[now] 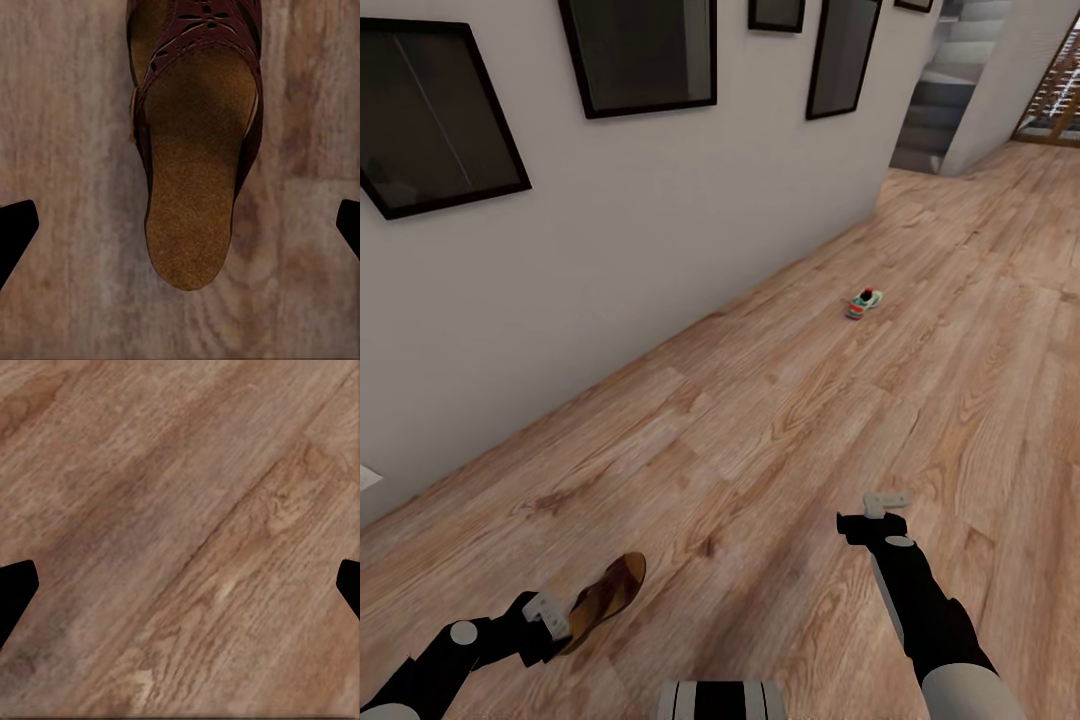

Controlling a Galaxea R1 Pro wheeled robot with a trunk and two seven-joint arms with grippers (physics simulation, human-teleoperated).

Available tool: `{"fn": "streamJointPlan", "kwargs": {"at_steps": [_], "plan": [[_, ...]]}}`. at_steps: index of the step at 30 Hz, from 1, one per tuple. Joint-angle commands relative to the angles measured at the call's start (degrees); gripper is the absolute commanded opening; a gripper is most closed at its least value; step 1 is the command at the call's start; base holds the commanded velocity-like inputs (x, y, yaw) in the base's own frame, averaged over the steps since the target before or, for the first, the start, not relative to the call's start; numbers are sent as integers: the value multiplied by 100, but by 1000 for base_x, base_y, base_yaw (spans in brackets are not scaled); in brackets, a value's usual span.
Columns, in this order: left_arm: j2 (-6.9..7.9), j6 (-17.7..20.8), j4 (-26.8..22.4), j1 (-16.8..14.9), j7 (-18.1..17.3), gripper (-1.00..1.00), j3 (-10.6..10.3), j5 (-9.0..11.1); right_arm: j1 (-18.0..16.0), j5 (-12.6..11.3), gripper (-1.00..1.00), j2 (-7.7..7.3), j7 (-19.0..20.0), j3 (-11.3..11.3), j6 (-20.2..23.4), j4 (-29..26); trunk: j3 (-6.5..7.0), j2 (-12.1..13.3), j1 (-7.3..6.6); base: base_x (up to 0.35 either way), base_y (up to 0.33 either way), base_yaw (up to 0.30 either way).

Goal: Pick up the two gym shoes and the two sandals from the corridor floor and place them onto the hallstand (shoe rack) in the corridor, making sure they are on the rack and not on the floor. Arrange them so the two gym shoes are next to each other and the two sandals are next to each other.

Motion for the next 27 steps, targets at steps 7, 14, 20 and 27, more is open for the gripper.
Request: {"fn": "streamJointPlan", "kwargs": {"at_steps": [7,14,20,27], "plan": [[-1,-41,-18,-3,-40,100,46,-59,-2,26,100,5,2,-8,28,-8,-169,-11,17,0,0,0],[11,-59,-20,-3,-41,100,47,-57,-2,26,100,5,2,-8,28,-7,-359,-21,35,0,0,0],[19,-69,-30,-1,-41,100,47,-53,-2,25,100,5,2,-8,28,-8,-540,-29,50,0,0,0],[24,-70,-67,5,-41,100,47,-56,-2,25,100,5,2,-8,28,-8,-625,-30,53,0,0,0]]}}
